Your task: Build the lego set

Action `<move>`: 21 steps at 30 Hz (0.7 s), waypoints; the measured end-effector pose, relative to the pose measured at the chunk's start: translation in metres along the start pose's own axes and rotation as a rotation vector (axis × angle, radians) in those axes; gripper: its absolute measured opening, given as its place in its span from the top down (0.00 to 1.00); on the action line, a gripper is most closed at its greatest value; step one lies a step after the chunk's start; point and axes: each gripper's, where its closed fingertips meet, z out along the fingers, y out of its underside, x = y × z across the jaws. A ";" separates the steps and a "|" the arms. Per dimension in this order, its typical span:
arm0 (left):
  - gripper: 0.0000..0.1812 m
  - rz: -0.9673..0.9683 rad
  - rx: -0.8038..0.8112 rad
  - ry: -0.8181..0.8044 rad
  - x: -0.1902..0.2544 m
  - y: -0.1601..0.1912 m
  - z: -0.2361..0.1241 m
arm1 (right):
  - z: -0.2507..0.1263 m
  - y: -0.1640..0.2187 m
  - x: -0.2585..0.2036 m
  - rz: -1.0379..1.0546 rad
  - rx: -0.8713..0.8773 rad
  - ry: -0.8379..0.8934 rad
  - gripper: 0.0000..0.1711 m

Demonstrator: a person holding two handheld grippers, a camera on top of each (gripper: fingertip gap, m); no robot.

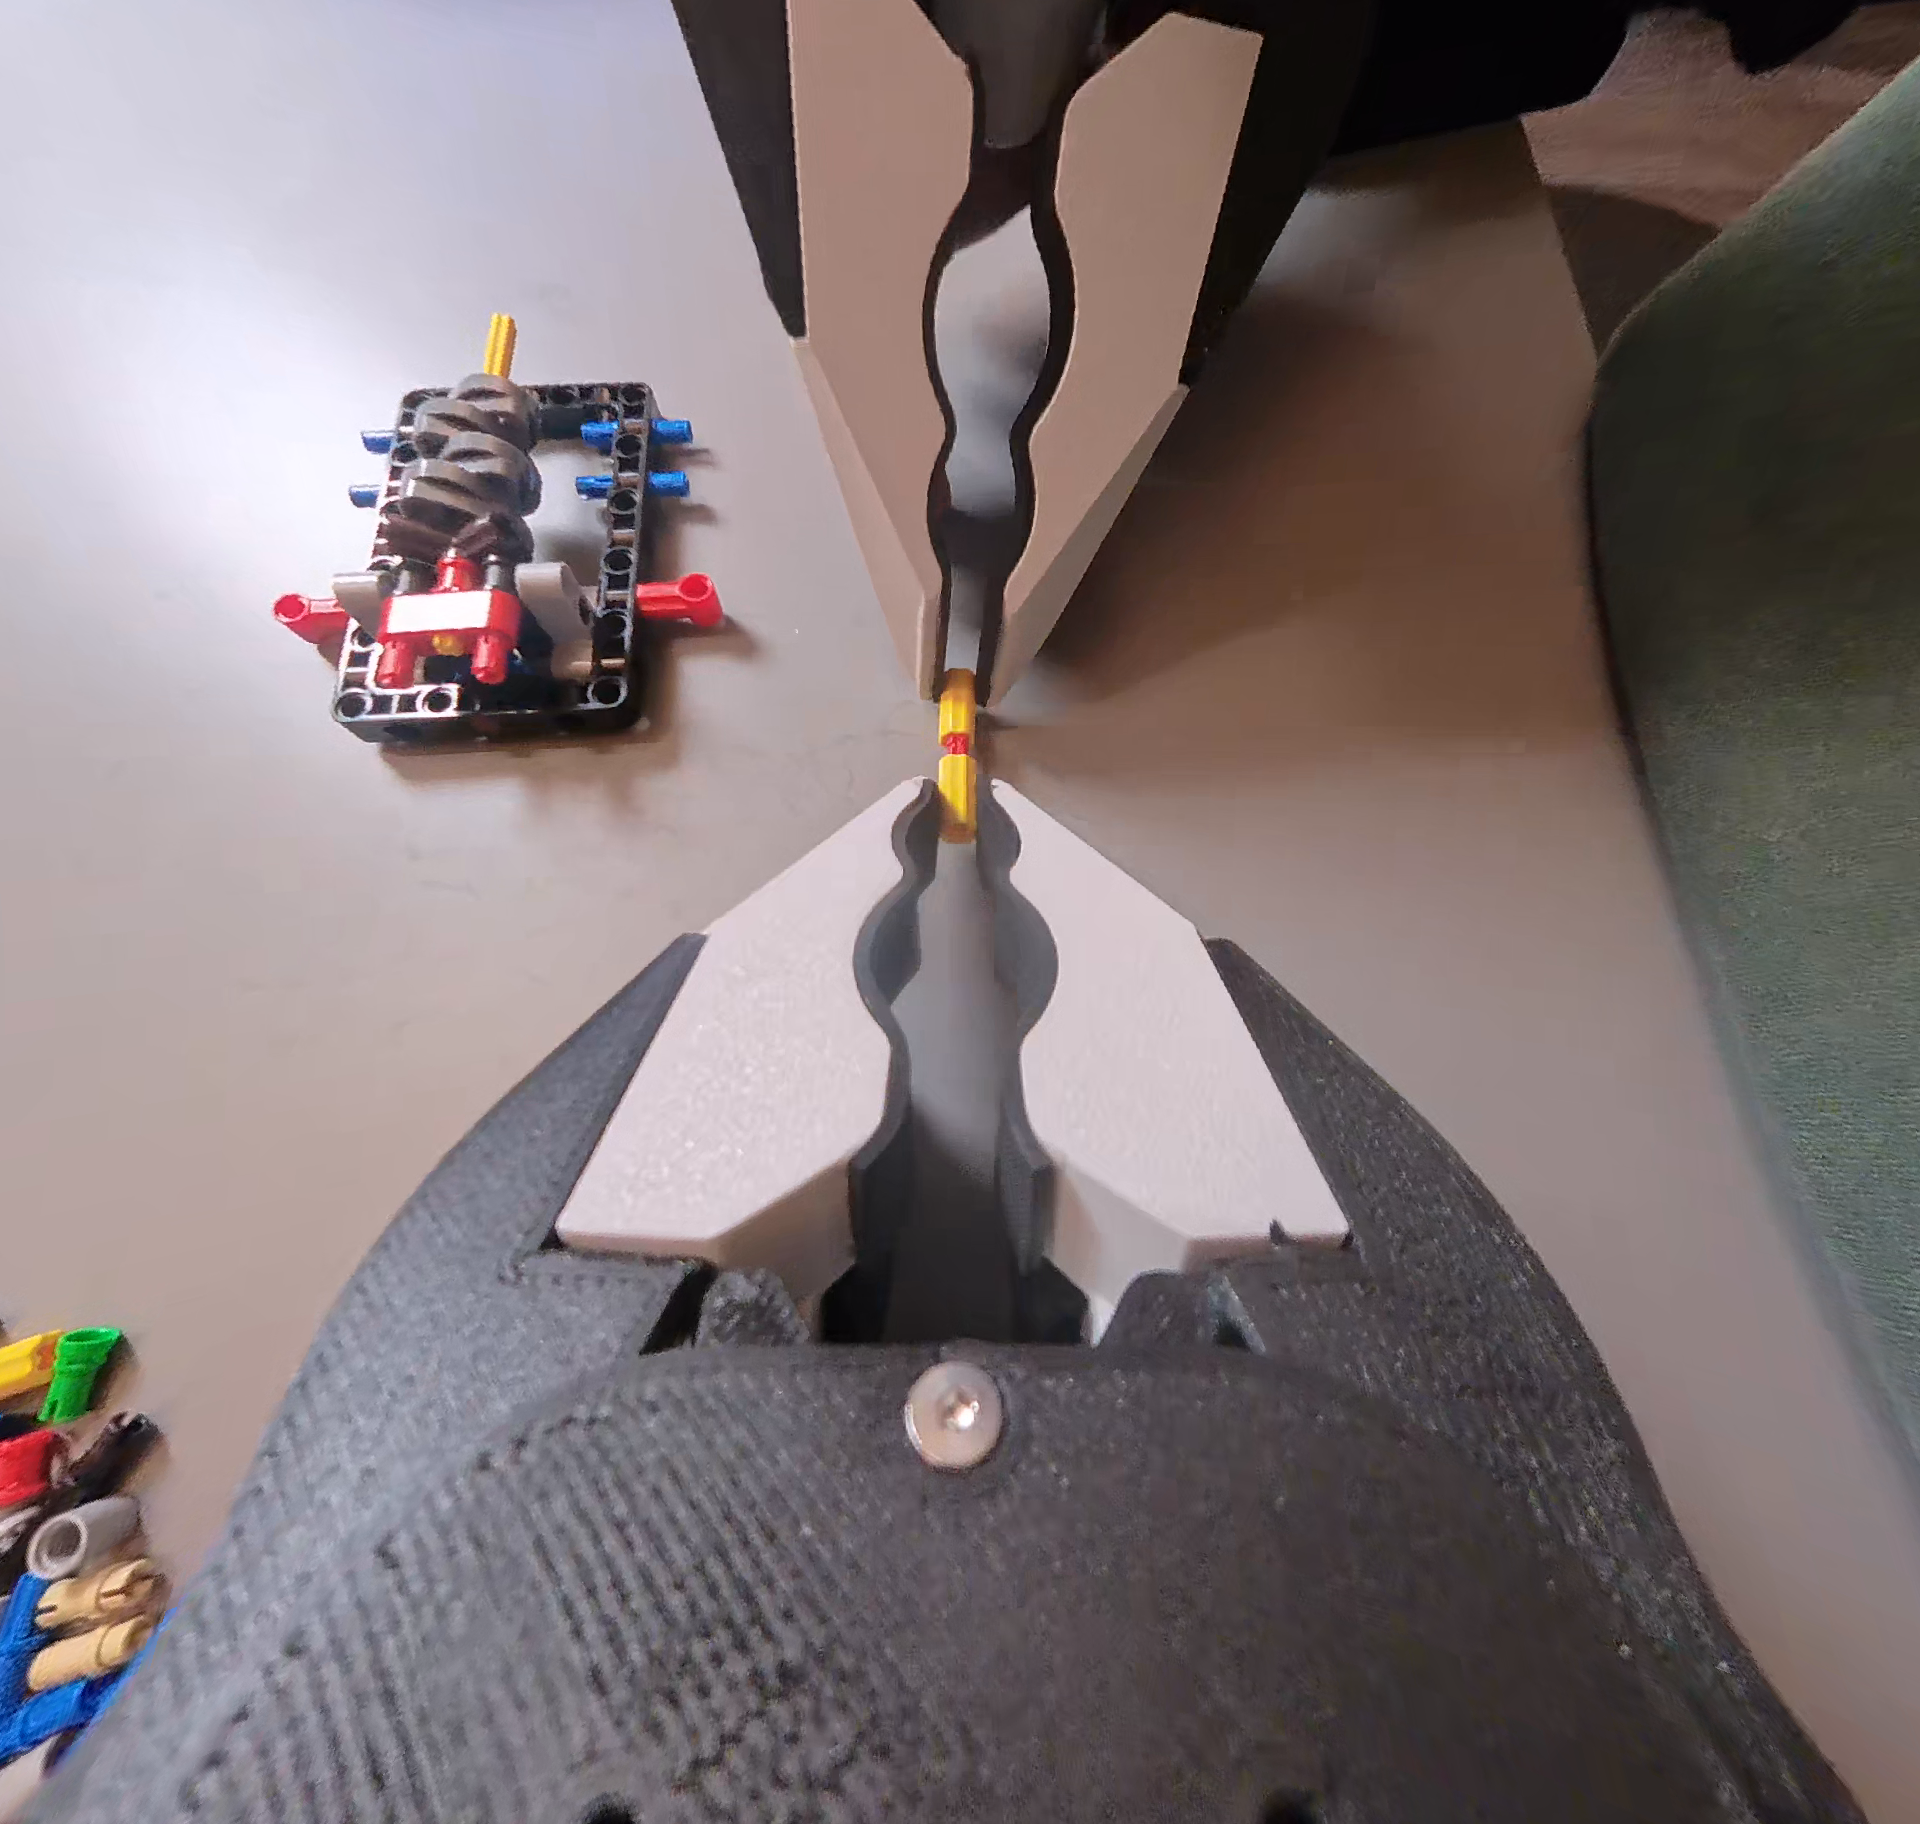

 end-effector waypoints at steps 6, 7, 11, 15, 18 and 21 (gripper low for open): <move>0.97 -0.095 0.104 0.037 0.000 -0.018 -0.012 | -0.016 -0.015 0.003 0.081 0.211 -0.053 0.97; 0.97 -0.114 0.103 0.046 0.000 -0.019 -0.013 | -0.018 -0.016 0.002 0.080 0.219 -0.059 0.97; 0.97 -0.160 0.059 0.058 0.002 -0.016 -0.011 | -0.015 -0.014 0.000 0.037 0.168 -0.053 0.97; 0.97 -0.229 0.024 0.076 0.002 -0.013 -0.009 | -0.013 -0.011 0.001 -0.031 0.102 -0.008 0.97; 0.97 -0.239 -0.006 0.076 0.002 -0.012 -0.008 | -0.012 -0.010 0.001 -0.091 0.046 0.018 0.97; 0.97 -0.190 -0.034 0.042 0.002 -0.011 -0.008 | -0.011 -0.010 0.001 -0.102 0.035 0.015 0.97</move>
